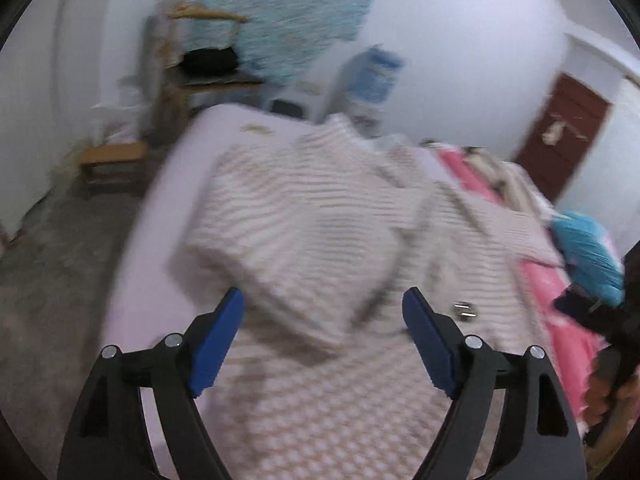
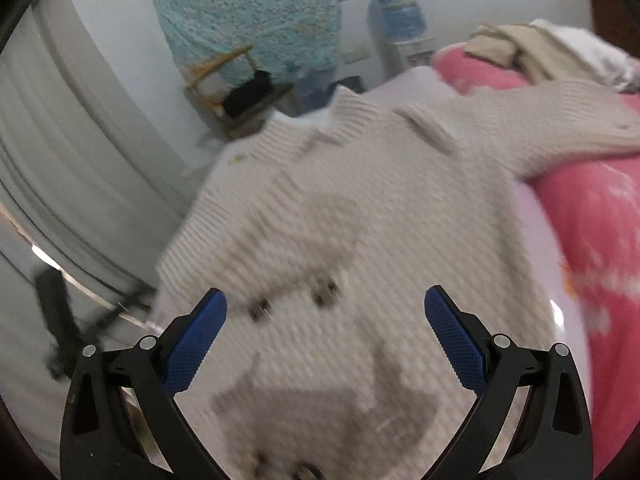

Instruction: Fold large clothes

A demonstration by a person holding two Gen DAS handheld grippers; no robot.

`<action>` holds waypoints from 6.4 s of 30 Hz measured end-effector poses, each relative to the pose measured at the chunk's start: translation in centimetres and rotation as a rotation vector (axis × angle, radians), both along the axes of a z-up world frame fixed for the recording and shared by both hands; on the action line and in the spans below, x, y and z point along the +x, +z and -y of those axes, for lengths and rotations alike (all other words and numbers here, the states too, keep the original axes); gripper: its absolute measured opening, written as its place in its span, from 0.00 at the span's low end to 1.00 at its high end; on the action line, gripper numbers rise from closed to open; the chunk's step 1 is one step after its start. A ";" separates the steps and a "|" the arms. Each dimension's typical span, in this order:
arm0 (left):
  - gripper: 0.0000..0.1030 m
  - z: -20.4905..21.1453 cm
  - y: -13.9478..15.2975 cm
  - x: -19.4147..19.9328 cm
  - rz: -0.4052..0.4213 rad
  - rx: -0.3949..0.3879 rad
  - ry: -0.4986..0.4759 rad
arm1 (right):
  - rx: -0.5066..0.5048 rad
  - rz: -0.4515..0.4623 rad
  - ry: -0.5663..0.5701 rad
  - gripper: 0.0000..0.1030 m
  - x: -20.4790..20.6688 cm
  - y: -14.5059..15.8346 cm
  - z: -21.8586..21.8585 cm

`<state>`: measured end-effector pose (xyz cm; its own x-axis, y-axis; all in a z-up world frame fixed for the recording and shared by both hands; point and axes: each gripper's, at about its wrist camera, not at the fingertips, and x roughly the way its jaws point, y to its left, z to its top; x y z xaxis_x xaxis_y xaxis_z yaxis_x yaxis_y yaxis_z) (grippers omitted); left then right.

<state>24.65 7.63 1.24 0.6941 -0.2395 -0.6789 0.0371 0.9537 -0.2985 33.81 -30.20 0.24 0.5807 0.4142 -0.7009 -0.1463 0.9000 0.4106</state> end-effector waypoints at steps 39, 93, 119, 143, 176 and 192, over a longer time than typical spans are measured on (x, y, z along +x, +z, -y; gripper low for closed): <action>0.44 -1.0 -6.3 -0.3 -0.160 0.090 0.119 | 0.115 -0.339 0.020 0.57 -1.6 -5.2 1.4; 0.50 -3.8 -6.0 5.8 -0.144 0.181 0.165 | -0.583 -0.086 0.055 0.23 17.5 -5.1 -1.6; 0.49 -2.2 -3.4 18.3 -0.202 0.064 0.096 | -0.470 -0.013 0.122 0.54 16.6 -3.0 -4.9; 0.75 6.1 -5.9 11.5 -0.138 0.271 -0.033 | -0.175 -0.161 -0.486 0.57 8.9 4.2 23.1; 0.79 6.4 -6.0 12.4 -0.155 0.267 -0.042 | -0.088 -0.053 -0.838 0.07 6.9 7.1 31.3; 0.76 2.7 -2.4 9.3 -0.116 0.187 0.002 | -0.353 0.255 -0.542 0.07 7.9 21.9 13.2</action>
